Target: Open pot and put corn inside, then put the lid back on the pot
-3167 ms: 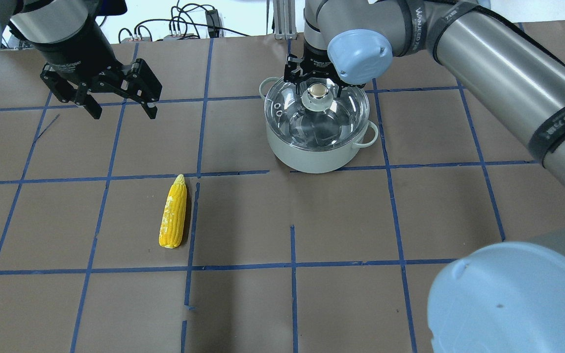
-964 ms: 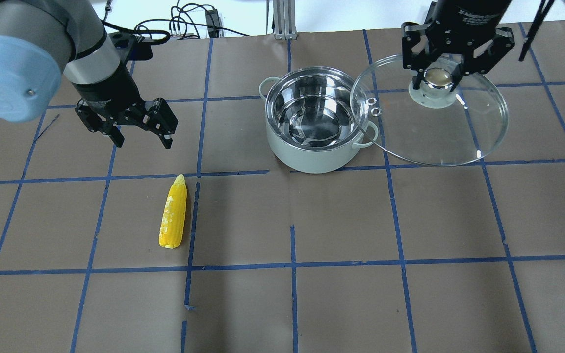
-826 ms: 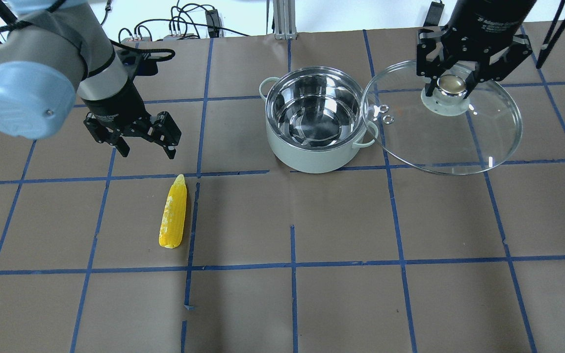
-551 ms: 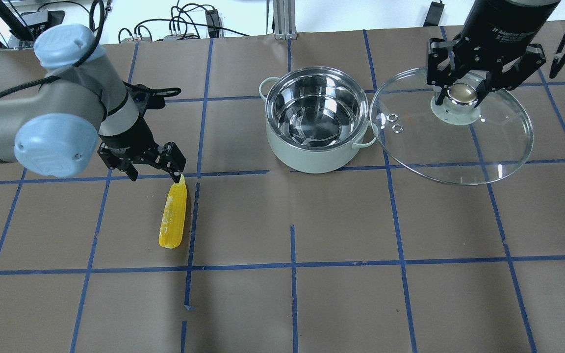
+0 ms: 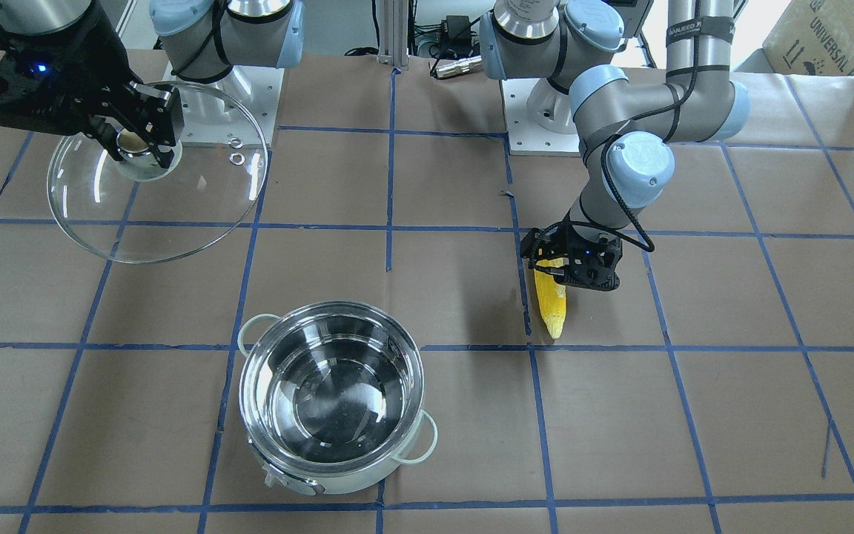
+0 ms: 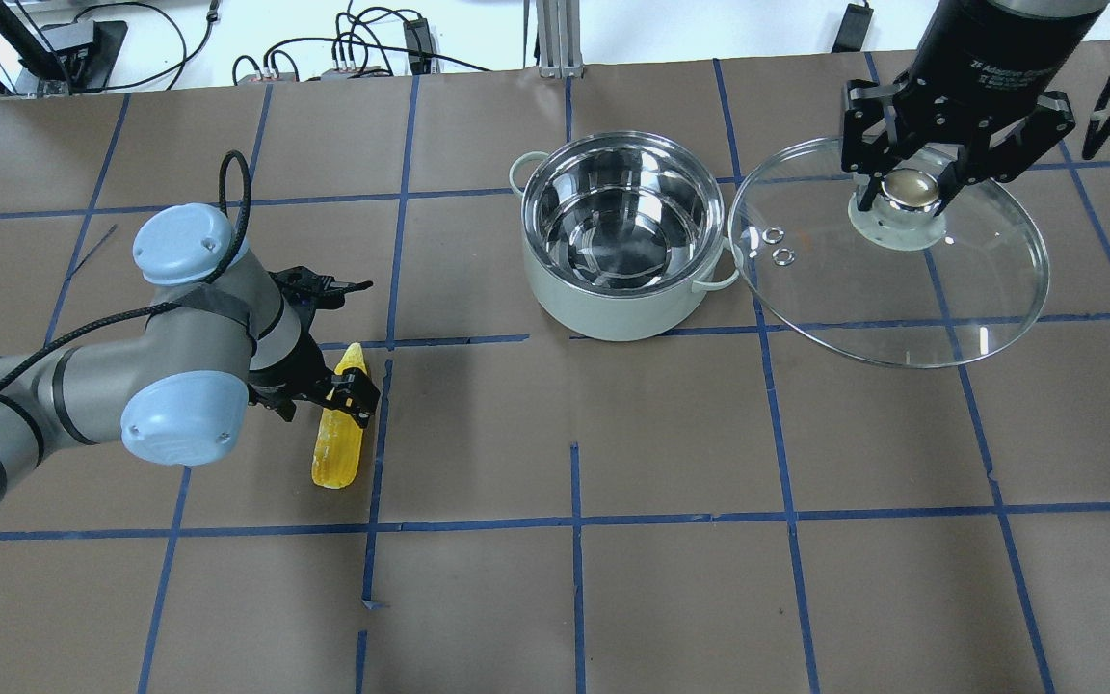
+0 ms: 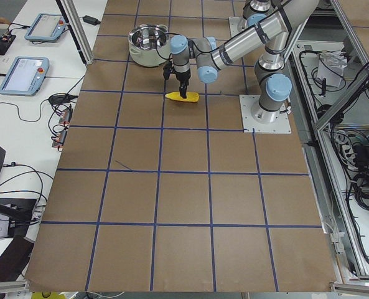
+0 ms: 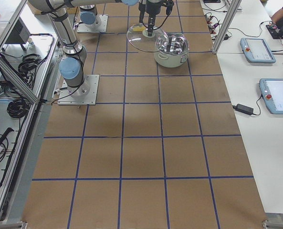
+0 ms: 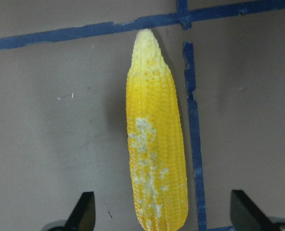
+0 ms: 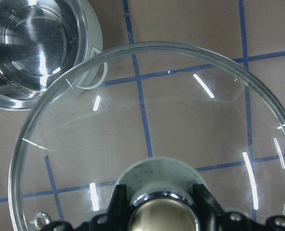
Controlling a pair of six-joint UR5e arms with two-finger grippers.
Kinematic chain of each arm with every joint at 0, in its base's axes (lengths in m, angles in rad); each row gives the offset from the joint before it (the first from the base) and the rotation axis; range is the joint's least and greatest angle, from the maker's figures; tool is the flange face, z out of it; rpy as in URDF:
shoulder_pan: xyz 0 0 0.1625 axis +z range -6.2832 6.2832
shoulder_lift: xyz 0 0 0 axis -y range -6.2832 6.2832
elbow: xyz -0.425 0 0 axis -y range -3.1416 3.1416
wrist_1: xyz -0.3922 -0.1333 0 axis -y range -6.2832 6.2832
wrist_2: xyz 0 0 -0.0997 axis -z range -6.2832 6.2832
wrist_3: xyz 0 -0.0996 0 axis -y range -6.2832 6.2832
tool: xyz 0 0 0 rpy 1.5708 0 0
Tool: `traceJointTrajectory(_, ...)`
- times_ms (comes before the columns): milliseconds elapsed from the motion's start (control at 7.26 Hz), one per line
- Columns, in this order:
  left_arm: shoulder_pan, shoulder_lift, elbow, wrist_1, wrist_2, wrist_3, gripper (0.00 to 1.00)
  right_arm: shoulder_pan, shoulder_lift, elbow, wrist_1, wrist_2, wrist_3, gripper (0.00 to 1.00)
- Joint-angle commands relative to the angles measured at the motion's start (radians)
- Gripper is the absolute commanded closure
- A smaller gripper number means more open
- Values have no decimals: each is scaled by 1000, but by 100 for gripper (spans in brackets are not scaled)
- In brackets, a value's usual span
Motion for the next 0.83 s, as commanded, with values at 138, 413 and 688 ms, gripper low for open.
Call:
traceJointTrajectory(138,-10,-65,-26,79,1,1,3,1,-1,1,0,4,0,63)
traceJointTrajectory(413,-2,-65,-15,80,0,8,63,1,-1,1,0,5,0,63)
traceJointTrajectory(688,-1,-62,-9,79,1,15,82,0,0,1,0,5,0,63)
